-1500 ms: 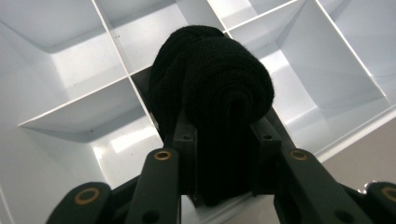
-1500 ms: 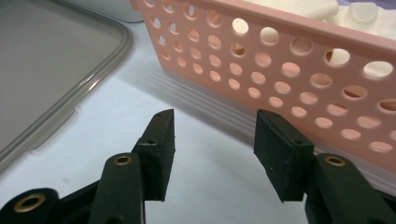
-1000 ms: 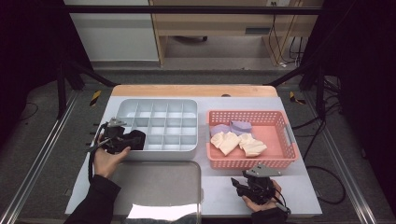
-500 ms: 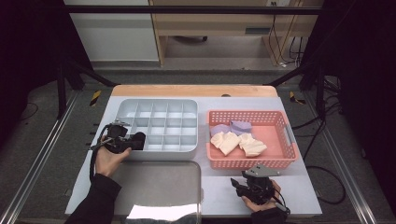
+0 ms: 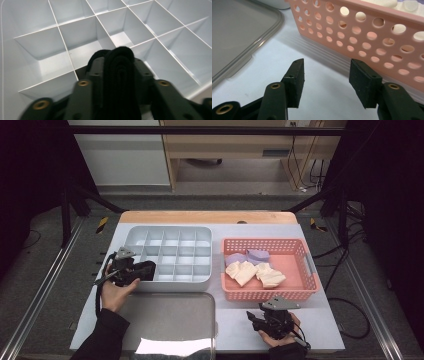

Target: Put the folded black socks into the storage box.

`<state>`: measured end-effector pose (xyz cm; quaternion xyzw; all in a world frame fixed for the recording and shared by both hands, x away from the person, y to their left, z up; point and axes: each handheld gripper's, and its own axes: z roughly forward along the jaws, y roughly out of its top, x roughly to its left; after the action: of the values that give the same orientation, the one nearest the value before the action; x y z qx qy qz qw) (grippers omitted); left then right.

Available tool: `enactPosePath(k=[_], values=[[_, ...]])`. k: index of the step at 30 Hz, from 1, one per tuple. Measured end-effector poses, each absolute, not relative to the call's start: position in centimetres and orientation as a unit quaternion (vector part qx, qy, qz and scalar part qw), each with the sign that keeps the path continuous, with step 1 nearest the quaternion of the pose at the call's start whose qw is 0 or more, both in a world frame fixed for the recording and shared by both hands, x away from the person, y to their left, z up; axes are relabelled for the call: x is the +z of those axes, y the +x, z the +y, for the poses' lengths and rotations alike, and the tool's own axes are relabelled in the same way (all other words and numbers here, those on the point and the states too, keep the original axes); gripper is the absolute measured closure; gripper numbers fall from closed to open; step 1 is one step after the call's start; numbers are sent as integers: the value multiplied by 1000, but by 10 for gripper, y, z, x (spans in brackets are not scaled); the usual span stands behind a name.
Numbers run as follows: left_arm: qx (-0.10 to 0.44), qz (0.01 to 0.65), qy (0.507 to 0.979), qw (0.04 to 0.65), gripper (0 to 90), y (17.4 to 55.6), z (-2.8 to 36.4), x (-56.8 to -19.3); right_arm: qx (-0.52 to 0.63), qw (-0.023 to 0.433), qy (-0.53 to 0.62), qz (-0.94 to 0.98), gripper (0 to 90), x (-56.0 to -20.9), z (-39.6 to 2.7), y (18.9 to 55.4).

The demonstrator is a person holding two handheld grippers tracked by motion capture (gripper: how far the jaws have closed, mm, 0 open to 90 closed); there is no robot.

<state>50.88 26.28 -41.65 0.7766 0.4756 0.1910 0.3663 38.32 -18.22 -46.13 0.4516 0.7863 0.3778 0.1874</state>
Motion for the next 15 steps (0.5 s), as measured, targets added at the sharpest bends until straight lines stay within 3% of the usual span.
enactPosePath(k=[8,15], values=[[142,503,791,318,735,521,258,-424,377,185,449,789,469,-462,-182,383],[153,493,807,287,725,521,248,-424,378,183,448,789,469,-462,-182,384]])
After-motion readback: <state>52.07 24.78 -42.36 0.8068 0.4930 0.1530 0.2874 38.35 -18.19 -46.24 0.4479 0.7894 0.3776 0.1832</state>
